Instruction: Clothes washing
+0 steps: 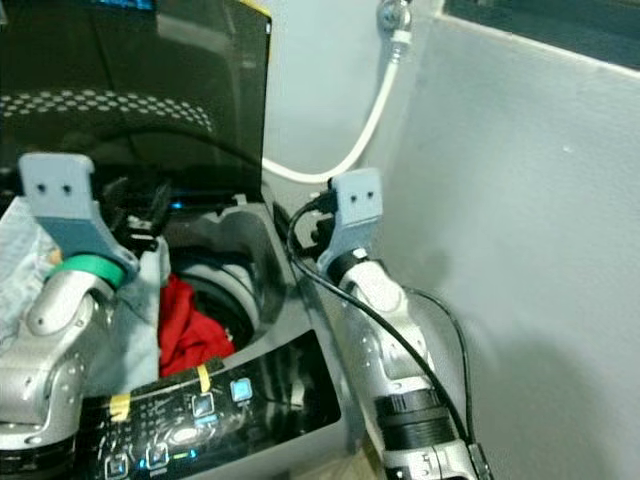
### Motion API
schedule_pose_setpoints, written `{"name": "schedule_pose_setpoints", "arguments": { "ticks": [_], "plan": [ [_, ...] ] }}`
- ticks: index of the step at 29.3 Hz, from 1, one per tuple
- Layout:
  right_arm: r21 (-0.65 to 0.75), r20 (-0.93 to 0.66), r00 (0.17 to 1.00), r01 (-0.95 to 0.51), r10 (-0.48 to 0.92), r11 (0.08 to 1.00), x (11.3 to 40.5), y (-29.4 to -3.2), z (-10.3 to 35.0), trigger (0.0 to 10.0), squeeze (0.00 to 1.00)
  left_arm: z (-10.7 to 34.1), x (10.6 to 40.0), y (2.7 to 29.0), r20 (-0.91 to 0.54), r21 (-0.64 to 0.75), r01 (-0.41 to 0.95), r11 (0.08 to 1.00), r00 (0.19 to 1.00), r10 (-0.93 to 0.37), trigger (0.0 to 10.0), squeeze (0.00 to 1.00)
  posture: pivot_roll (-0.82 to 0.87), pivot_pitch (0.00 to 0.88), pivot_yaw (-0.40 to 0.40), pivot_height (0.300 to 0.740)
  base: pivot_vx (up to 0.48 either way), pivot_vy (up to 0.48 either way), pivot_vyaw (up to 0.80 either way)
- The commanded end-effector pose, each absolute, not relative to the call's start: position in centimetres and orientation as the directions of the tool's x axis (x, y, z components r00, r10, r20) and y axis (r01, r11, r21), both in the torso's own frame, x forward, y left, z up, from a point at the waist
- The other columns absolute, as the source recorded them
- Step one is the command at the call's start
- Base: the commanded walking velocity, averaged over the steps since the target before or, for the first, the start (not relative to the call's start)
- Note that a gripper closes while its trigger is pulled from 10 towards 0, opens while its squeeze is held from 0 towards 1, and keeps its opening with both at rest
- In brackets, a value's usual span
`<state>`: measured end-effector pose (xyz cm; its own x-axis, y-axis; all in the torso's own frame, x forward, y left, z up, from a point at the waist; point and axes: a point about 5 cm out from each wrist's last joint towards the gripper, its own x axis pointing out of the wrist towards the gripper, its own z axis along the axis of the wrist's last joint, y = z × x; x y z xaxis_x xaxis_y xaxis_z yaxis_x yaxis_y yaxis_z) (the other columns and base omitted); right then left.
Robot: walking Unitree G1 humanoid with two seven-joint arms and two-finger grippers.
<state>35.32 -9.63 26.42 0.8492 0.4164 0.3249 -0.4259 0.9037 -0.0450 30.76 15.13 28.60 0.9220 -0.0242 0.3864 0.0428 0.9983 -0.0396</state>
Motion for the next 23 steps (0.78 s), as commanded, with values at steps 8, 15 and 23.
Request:
{"name": "schedule_pose_setpoints", "arguments": {
  "ticks": [8,15,23],
  "plan": [
    [-0.062,0.323,0.843,-0.435,0.430,0.899,35.2,-9.6,26.4,10.0,0.00,28.3,30.6,15.1,0.390,-0.065,0.027,0.998,0.921,0.001,10.0,0.00,0.06,0.017,-0.062,0.740,0.000,0.000,0.00],
    [-0.080,0.301,0.834,-0.462,0.463,0.883,35.3,-9.3,26.2,10.0,0.00,27.2,30.7,15.4,0.340,-0.056,-0.012,0.998,0.940,0.031,10.0,0.00,0.06,0.023,-0.073,0.740,0.000,0.000,0.00],
    [-0.083,0.280,0.829,-0.482,0.484,0.872,35.2,-8.9,25.7,10.0,0.00,25.7,30.5,16.2,0.273,-0.075,-0.068,0.995,0.958,0.086,10.0,0.00,0.07,0.029,-0.081,0.740,0.000,0.000,0.00]
  ]
}}
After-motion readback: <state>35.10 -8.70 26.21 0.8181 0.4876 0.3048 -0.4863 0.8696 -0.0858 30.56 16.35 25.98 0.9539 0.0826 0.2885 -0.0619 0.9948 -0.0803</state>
